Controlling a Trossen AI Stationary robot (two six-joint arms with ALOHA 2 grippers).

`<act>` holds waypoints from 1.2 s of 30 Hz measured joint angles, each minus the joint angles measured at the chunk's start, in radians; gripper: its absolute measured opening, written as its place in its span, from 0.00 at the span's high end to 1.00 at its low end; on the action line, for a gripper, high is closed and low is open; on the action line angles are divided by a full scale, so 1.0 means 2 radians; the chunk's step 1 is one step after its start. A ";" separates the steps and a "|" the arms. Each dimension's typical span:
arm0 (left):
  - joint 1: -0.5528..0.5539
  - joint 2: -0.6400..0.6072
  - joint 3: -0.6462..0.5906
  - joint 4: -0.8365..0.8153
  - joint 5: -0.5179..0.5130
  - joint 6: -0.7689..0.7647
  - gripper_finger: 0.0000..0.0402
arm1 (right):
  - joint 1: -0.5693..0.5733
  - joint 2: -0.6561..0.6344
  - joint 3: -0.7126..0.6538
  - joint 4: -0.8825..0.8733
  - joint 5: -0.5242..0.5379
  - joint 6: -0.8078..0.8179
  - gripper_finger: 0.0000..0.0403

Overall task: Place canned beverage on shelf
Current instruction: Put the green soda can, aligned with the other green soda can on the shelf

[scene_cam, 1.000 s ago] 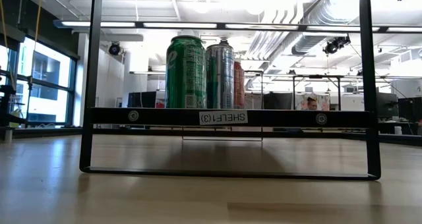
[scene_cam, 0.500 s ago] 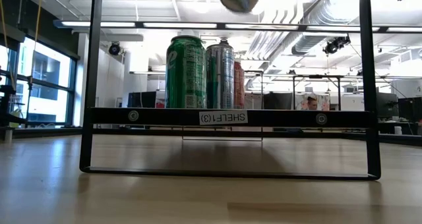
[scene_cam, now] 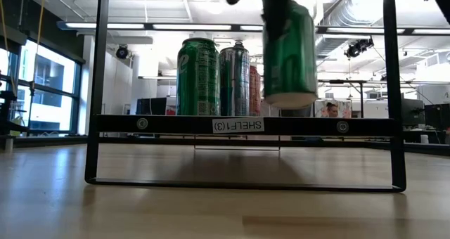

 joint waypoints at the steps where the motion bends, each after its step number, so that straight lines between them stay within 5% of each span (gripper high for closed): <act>1: 0.000 0.000 0.000 -0.001 0.002 0.000 0.09 | 0.000 0.003 0.000 0.005 0.000 -0.001 0.31; 20: 0.000 0.000 0.000 -0.008 0.024 0.001 0.09 | -0.007 0.038 0.001 0.030 -0.017 0.043 0.30; 36: 0.000 0.000 0.000 -0.010 0.024 0.004 0.09 | -0.008 0.043 0.014 0.039 0.007 0.020 0.20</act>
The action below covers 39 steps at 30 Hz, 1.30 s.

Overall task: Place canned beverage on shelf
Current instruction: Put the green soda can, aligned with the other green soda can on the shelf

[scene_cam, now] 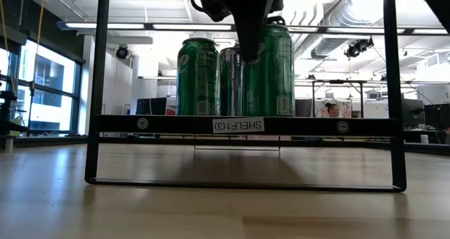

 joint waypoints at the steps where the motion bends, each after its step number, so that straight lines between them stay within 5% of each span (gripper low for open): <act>1: 0.000 0.000 0.000 0.000 0.000 0.000 0.09 | 0.000 0.000 0.000 0.001 0.001 -0.006 0.20; 19: 0.000 0.000 0.000 0.000 0.000 0.000 0.09 | 0.000 0.000 0.000 0.004 0.003 -0.016 0.19; 30: 0.000 0.000 0.000 0.000 -0.001 -0.001 0.09 | 0.000 -0.001 0.000 0.004 0.017 -0.036 0.02; 39: 0.000 0.001 0.000 0.000 -0.002 0.000 0.09 | -0.006 -0.001 0.000 0.010 0.015 -0.064 0.01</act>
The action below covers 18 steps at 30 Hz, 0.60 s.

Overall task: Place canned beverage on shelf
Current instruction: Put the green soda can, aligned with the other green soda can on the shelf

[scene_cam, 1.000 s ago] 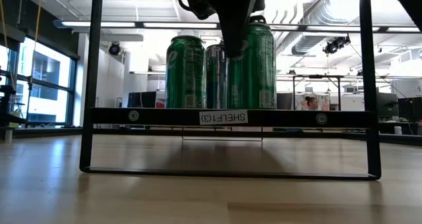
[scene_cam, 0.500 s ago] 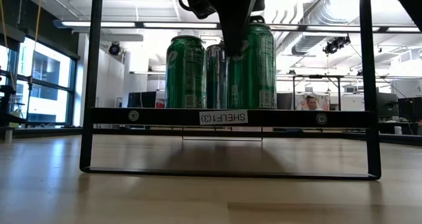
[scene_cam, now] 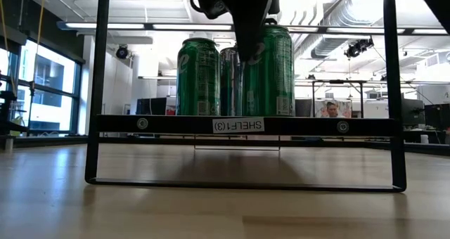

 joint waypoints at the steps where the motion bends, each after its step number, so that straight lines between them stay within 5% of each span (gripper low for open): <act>1: 0.000 0.001 0.000 0.000 -0.002 0.000 0.09 | -0.002 0.000 0.000 -0.001 0.000 -0.006 0.01; 18: 0.000 0.003 0.000 0.000 -0.005 0.000 0.09 | -0.015 -0.092 0.000 0.066 0.016 -0.059 0.02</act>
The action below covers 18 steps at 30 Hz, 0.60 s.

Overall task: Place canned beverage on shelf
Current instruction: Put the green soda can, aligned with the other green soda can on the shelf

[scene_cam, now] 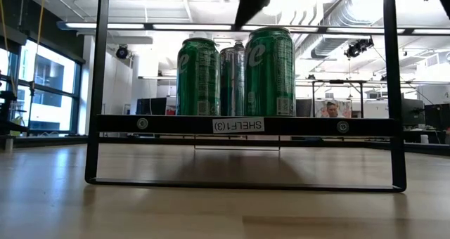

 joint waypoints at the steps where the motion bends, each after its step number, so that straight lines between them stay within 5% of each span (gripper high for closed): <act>1: 0.000 0.000 0.000 0.000 0.000 0.000 0.09 | -0.001 -0.009 0.000 0.002 0.012 0.002 0.02; 6: 0.000 0.000 0.000 0.000 0.000 0.000 0.09 | -0.004 -0.040 0.001 -0.025 0.081 0.016 0.02; 10: 0.000 0.000 0.000 0.000 0.000 0.000 0.09 | -0.003 -0.057 0.001 -0.042 0.085 0.060 0.02; 18: -0.001 0.000 0.000 0.025 -0.007 -0.001 0.09 | 0.045 -0.120 -0.027 -0.049 0.107 0.008 0.02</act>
